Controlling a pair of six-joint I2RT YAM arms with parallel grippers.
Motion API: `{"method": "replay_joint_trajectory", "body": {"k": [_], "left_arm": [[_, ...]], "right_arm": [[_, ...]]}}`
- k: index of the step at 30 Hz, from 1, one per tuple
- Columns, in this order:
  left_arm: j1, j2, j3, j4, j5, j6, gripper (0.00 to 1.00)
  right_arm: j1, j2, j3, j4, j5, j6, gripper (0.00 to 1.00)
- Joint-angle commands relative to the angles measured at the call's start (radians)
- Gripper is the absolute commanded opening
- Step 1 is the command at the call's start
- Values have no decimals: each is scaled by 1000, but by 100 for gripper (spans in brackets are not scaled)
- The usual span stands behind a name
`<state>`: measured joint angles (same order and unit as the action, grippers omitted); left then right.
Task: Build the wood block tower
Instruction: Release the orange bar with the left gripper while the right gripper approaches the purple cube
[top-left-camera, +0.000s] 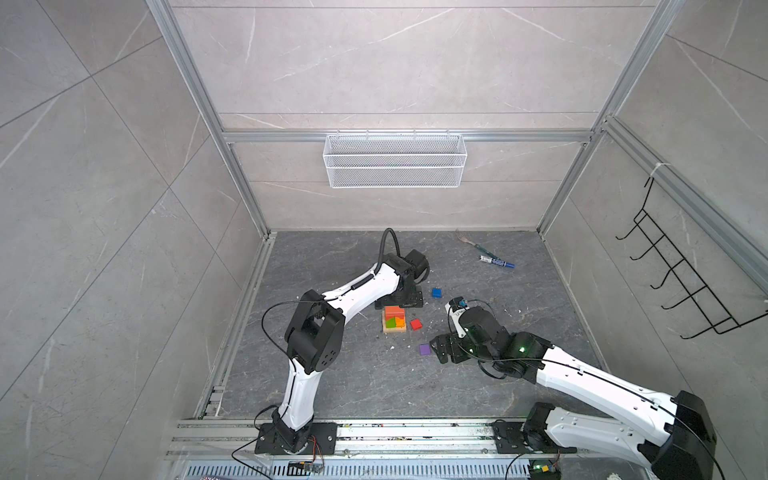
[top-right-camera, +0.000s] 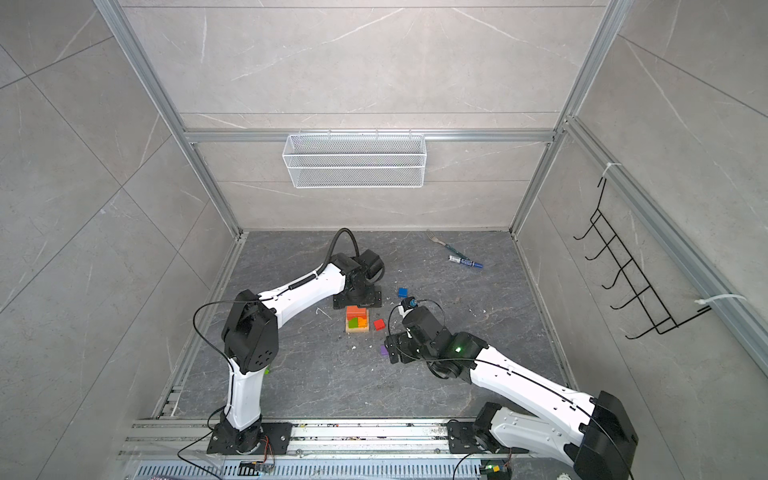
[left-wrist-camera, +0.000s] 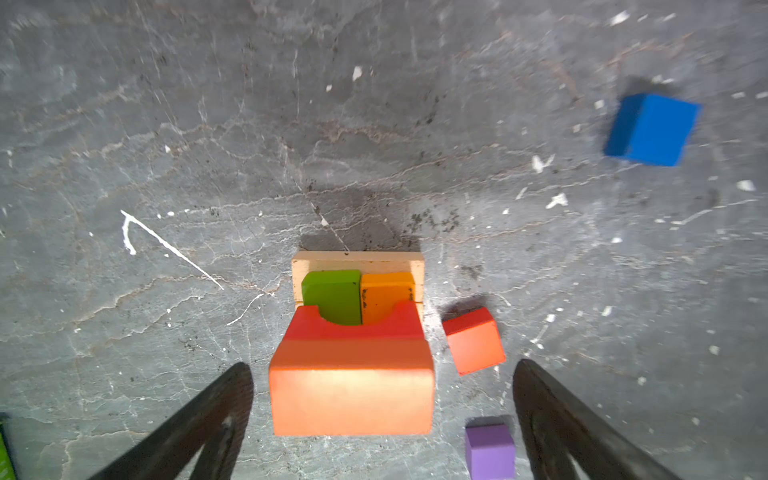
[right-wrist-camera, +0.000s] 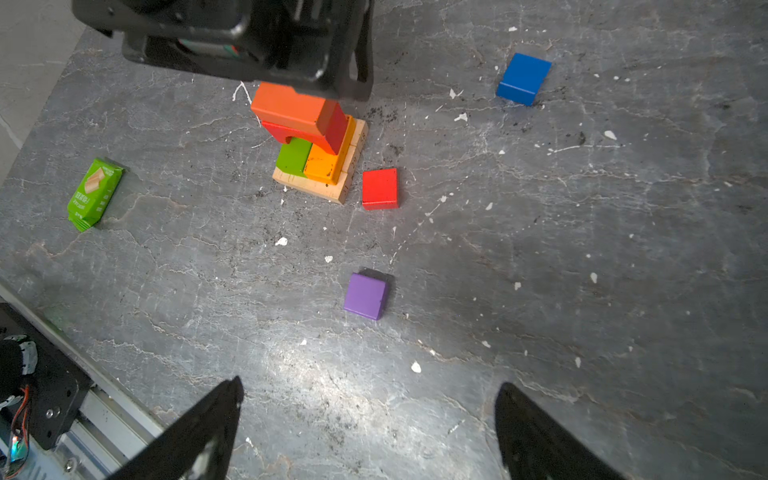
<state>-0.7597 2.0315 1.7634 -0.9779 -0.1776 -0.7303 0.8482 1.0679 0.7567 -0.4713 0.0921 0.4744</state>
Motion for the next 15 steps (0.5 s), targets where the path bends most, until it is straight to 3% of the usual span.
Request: {"method": "replay_joint_trajectory", "body": {"k": [1,8,15], "left_arm": [[-3,-82,70,-60,-14,46,100],[27,-150,86,-98,7,104,100],[84,-276,-68,-41,58,156,100]], "right_arm": [[-3,18,21,-36,35,-14,95],[-3,72,53,-61,61,-12,98],[-3,178,93,-69,64,34,82]]}}
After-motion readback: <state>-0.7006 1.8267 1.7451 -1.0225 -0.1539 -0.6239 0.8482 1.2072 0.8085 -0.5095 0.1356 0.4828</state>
